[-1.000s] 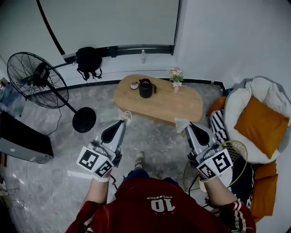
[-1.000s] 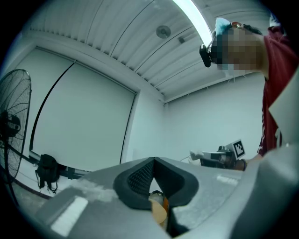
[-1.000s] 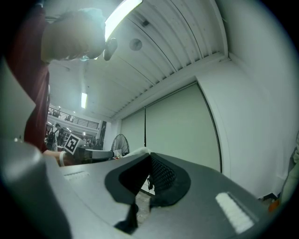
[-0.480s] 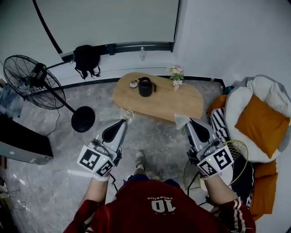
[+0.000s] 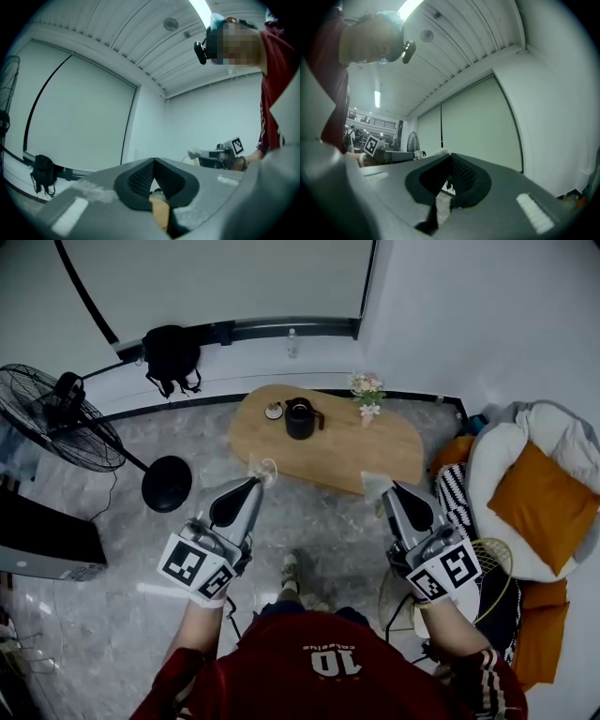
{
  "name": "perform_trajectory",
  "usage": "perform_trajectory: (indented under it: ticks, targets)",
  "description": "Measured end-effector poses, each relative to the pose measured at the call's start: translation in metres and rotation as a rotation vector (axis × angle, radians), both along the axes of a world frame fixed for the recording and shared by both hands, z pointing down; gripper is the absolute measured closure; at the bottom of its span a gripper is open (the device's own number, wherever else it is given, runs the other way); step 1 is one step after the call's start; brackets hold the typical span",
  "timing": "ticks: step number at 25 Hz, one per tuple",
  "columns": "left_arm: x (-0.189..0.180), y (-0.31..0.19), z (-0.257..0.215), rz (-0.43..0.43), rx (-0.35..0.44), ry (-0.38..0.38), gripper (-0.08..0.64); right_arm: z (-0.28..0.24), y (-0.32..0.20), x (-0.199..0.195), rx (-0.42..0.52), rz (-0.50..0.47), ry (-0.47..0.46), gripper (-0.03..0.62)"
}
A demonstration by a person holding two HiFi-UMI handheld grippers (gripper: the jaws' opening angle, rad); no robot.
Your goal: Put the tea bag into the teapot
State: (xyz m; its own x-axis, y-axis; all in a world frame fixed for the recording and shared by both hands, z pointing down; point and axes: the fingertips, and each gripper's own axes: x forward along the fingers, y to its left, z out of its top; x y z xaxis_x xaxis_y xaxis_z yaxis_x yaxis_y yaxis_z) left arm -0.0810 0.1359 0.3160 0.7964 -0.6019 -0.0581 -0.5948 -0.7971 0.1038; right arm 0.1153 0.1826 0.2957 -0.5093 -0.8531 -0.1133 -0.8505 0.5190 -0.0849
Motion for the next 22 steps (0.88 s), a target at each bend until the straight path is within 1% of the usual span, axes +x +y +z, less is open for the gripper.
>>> perform_trajectory:
  ticks: [5,11,15,18,22]
  targets:
    - [-0.006,-0.043,0.002,-0.005,-0.006,-0.004,0.558,0.007,-0.047,0.0,-0.018,0.016,-0.004,0.592]
    - [-0.017,-0.09,0.0,-0.006,-0.006,0.002,0.558,0.005,-0.094,-0.013,-0.019,0.009,0.002,0.592]
    - [-0.02,-0.115,-0.008,0.008,0.007,0.007,0.558,-0.008,-0.118,-0.017,-0.005,0.024,0.01,0.592]
    - [-0.029,-0.135,-0.011,0.009,0.01,0.026,0.558,-0.012,-0.132,-0.024,0.002,0.035,0.02,0.592]
    - [-0.035,-0.154,-0.013,0.035,0.018,0.035,0.558,-0.016,-0.147,-0.035,0.008,0.047,0.032,0.592]
